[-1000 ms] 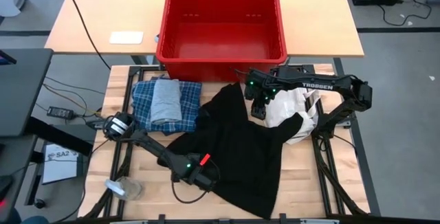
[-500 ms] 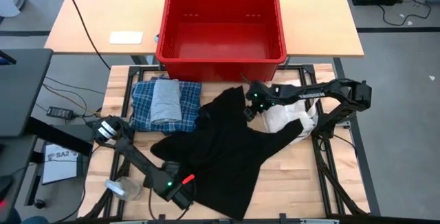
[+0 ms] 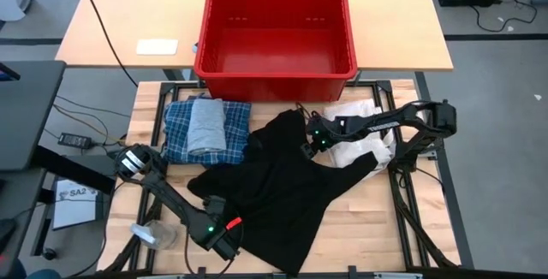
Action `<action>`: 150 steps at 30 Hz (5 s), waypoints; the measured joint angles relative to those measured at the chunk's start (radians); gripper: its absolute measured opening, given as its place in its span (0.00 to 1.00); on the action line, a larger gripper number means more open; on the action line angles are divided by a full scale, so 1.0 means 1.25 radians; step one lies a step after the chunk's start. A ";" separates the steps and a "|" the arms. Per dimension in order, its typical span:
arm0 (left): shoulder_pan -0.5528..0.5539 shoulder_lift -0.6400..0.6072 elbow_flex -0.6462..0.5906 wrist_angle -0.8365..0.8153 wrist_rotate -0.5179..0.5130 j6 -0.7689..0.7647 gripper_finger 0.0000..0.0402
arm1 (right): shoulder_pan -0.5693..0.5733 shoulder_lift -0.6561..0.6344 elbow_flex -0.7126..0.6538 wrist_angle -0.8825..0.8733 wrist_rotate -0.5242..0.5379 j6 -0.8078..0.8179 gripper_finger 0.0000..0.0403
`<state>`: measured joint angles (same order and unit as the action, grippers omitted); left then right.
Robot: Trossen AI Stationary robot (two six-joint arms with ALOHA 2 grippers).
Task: Fold Laundry from Bin
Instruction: Fold the black shirt
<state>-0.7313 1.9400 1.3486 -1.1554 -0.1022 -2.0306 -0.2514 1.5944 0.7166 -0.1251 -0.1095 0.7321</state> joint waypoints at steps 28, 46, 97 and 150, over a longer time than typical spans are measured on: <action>0.037 -0.181 0.085 -0.170 -0.549 0.141 0.00 | -0.003 -0.403 0.295 -0.493 0.353 -0.305 0.01; 0.119 -0.281 0.173 -0.336 -0.535 0.269 0.00 | -0.228 -0.215 0.444 -0.696 0.010 -0.449 0.04; 0.153 -0.258 0.172 -0.333 -0.437 0.191 0.03 | -0.084 -0.471 -0.226 -0.102 0.134 -0.419 0.35; -0.109 -0.763 0.173 -0.325 -0.739 0.670 0.02 | -0.106 -0.494 1.005 -1.075 0.170 -0.271 0.00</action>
<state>-0.8678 0.9858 1.5650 -1.5623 -1.0264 -1.1931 -0.3840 0.9768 1.9729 -1.4686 0.1033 0.3935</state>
